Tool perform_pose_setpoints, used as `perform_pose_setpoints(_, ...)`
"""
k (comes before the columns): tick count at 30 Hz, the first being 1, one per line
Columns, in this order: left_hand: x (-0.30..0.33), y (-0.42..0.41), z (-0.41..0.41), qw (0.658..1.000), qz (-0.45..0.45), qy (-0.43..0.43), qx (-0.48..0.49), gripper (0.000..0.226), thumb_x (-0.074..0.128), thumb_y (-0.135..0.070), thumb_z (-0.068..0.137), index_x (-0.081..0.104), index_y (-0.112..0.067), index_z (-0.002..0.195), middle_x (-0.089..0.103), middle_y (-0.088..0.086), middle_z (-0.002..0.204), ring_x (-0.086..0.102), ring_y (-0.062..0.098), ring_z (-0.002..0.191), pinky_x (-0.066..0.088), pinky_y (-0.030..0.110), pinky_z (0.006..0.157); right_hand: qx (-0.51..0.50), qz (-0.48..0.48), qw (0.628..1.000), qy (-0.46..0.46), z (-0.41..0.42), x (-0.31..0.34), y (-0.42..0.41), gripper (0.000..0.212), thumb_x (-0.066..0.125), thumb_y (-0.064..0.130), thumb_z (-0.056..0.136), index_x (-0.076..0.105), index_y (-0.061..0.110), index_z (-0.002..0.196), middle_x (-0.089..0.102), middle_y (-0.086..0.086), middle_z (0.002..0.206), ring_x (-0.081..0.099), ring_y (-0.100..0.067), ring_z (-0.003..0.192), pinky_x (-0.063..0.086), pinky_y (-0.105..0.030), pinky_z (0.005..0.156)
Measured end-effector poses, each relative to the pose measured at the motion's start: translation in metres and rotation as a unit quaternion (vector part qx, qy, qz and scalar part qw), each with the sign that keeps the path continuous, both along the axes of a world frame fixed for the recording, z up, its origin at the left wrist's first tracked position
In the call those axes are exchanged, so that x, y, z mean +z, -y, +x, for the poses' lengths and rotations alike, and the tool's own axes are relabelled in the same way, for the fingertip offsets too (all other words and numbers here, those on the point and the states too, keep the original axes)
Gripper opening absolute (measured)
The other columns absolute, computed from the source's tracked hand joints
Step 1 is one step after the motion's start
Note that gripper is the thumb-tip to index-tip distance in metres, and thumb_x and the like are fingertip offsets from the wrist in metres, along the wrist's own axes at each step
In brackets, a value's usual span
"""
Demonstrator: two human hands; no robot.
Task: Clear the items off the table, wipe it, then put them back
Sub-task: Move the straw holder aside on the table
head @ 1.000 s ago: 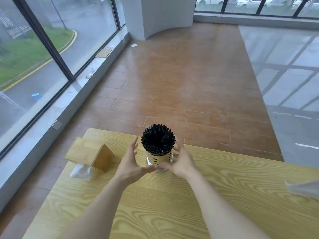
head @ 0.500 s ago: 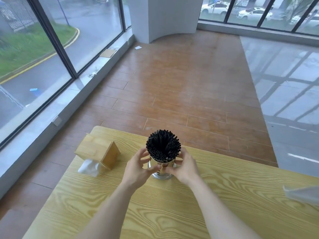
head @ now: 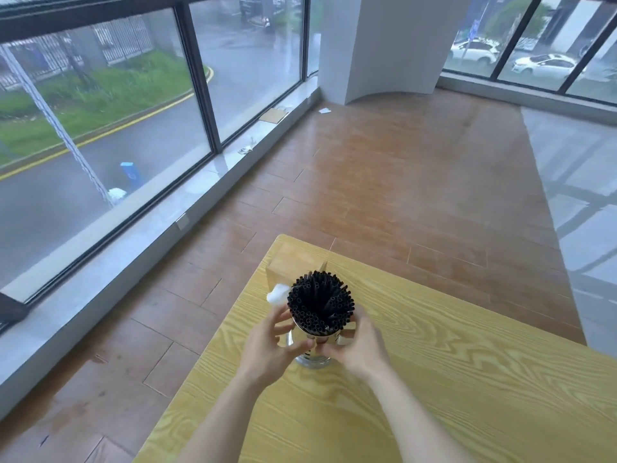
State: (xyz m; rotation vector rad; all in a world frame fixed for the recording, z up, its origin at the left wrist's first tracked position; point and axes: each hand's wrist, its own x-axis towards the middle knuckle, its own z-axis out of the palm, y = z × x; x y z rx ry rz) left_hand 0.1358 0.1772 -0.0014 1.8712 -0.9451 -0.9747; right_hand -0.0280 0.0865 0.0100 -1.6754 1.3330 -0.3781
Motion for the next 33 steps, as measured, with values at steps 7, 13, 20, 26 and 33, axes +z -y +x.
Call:
perform_pose_setpoints(7, -0.011, -0.051, 0.072, 0.999, 0.0, 0.015, 0.046, 0.073, 0.09, -0.032, 0.07, 0.055, -0.04, 0.132, 0.064, -0.021, 0.126, 0.063, -0.005, 0.106, 0.047, 0.022, 0.087, 0.023, 0.004, 1.0, -0.011, 0.078, -0.006, -0.044, 0.069, 0.096, 0.027, 0.057, 0.054, 0.033, 0.112, 0.066, 0.015, 0.109, 0.061, -0.005, 0.099, 0.043, -0.023, 0.082)
perform_pose_setpoints(13, -0.018, -0.062, 0.105, 0.998, 0.002, 0.025, 0.055, 0.075, 0.089, -0.032, 0.071, 0.052, -0.038, 0.136, 0.053, -0.036, 0.114, 0.057, -0.013, 0.102, 0.047, 0.023, 0.092, 0.026, 0.0, 0.999, -0.032, 0.118, -0.018, -0.057, 0.077, 0.096, 0.033, 0.061, 0.052, 0.032, 0.125, 0.07, 0.014, 0.117, 0.064, -0.009, 0.109, 0.048, -0.031, 0.093)
perform_pose_setpoints(20, -0.029, -0.061, 0.114, 0.999, 0.005, 0.016, 0.044, 0.07, 0.082, -0.033, 0.08, 0.048, -0.036, 0.141, 0.059, -0.023, 0.13, 0.058, 0.004, 0.113, 0.045, 0.028, 0.096, 0.032, 0.02, 0.998, -0.04, 0.131, -0.024, -0.059, 0.071, 0.089, 0.024, 0.073, 0.048, 0.035, 0.13, 0.066, 0.013, 0.127, 0.06, -0.011, 0.122, 0.046, -0.038, 0.108)
perform_pose_setpoints(26, -0.041, -0.073, 0.11, 0.997, 0.032, 0.019, 0.071, 0.094, 0.079, -0.038, 0.082, 0.023, -0.035, 0.158, 0.045, -0.016, 0.15, 0.052, 0.009, 0.131, 0.044, 0.042, 0.109, 0.024, 0.037, 0.998, -0.052, 0.122, -0.019, -0.066, 0.093, 0.086, 0.035, 0.077, 0.031, 0.04, 0.15, 0.054, 0.008, 0.145, 0.049, -0.018, 0.138, 0.041, -0.041, 0.114)
perform_pose_setpoints(33, -0.056, -0.1, 0.05, 0.975, 0.176, 0.118, 0.069, 0.066, 0.06, -0.047, 0.093, 0.04, -0.018, 0.149, 0.054, 0.005, 0.147, 0.052, 0.026, 0.134, 0.046, 0.045, 0.101, -0.022, 0.04, 0.992, -0.118, 0.047, -0.025, -0.078, 0.09, 0.072, 0.052, 0.085, 0.022, 0.035, 0.158, 0.042, 0.004, 0.159, 0.041, -0.02, 0.146, 0.036, -0.038, 0.117)
